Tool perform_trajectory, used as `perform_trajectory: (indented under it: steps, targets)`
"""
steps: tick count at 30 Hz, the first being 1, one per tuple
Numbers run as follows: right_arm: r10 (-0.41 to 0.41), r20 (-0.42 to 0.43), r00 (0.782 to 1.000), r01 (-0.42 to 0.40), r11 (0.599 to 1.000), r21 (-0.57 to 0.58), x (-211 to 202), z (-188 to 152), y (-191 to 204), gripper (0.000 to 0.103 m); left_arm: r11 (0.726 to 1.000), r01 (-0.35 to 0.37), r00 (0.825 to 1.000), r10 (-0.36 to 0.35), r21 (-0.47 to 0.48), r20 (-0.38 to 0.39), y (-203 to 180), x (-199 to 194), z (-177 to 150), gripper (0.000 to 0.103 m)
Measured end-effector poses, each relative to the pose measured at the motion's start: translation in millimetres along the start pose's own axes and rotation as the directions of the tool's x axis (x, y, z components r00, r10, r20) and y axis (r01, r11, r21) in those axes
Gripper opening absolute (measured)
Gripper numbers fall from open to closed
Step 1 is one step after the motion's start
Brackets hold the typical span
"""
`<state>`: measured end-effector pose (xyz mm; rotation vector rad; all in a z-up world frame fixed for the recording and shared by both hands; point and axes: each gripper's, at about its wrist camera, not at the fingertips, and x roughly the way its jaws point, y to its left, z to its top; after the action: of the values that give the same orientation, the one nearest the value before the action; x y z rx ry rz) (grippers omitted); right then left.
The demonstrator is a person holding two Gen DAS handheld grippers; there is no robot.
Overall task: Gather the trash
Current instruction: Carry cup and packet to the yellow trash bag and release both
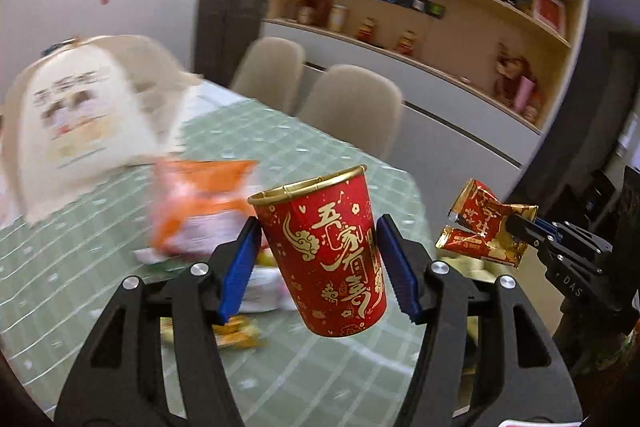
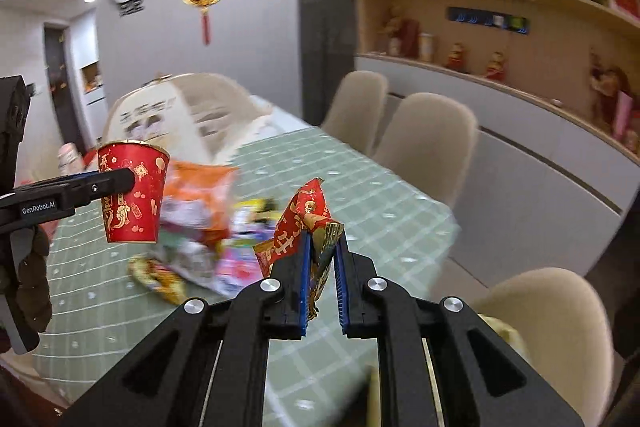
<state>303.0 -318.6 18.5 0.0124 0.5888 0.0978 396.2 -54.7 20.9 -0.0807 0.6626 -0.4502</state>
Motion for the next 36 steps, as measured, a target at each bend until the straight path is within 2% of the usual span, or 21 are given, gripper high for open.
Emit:
perform_trajectory:
  steps: [3,5,8,12,14,16,18,19,20,23,25,27,32,36]
  targets:
    - [-0.086,-0.004,0.996,0.086,0.995,0.044,-14,-9,-52,0.012,0.994,0.110,0.992,-0.109,0.017,-0.058,-43,36,3,0.057]
    - [-0.143,-0.016,0.990,0.144,0.987,0.072,-22,-16,-84,0.012,0.983,0.183,0.979,-0.179,0.031,-0.102,-74,60,1,0.057]
    - [-0.216,-0.037,0.976,0.219,0.970,0.108,-35,-31,-129,0.012,0.958,0.280,0.946,-0.264,0.061,-0.188,-128,97,-12,0.057]
    - [-0.271,-0.071,0.960,0.279,0.949,0.151,-44,-51,-174,0.012,0.918,0.381,0.891,-0.332,0.112,-0.309,-197,141,-35,0.057]
    - [-0.283,-0.087,0.955,0.294,0.942,0.163,-46,-59,-191,0.012,0.900,0.416,0.869,-0.353,0.126,-0.347,-217,152,-44,0.057]
    - [-0.279,-0.102,0.955,0.293,0.941,0.170,-44,-65,-203,0.012,0.874,0.469,0.831,-0.388,0.128,-0.398,-239,167,-54,0.060]
    - [-0.264,-0.116,0.958,0.281,0.945,0.170,-41,-72,-209,0.012,0.854,0.509,0.786,-0.410,0.108,-0.463,-251,184,-61,0.076]
    - [-0.250,-0.124,0.960,0.269,0.948,0.169,-38,-74,-211,0.012,0.853,0.512,0.776,-0.409,0.100,-0.479,-255,188,-63,0.081]
    - [-0.239,-0.131,0.962,0.259,0.951,0.168,-37,-79,-210,0.012,0.859,0.505,0.774,-0.404,0.089,-0.487,-256,193,-64,0.086]
    - [-0.178,-0.175,0.968,0.207,0.964,0.167,-18,-93,-207,0.012,0.873,0.484,0.786,-0.399,0.067,-0.472,-251,191,-61,0.090]
    - [-0.144,-0.210,0.967,0.181,0.969,0.170,-2,-101,-198,0.012,0.891,0.453,0.808,-0.393,0.037,-0.439,-238,189,-54,0.090]
    - [-0.068,-0.264,0.962,0.124,0.972,0.201,21,-115,-189,0.012,0.911,0.412,0.835,-0.379,-0.003,-0.399,-219,184,-45,0.090]
    - [0.092,-0.370,0.925,-0.003,0.972,0.233,69,-146,-154,0.012,0.955,0.281,0.908,-0.298,-0.097,-0.294,-157,158,-34,0.091]
    - [0.135,-0.439,0.888,-0.026,0.969,0.246,96,-163,-131,0.012,0.970,0.184,0.942,-0.221,-0.162,-0.253,-103,134,-32,0.091]
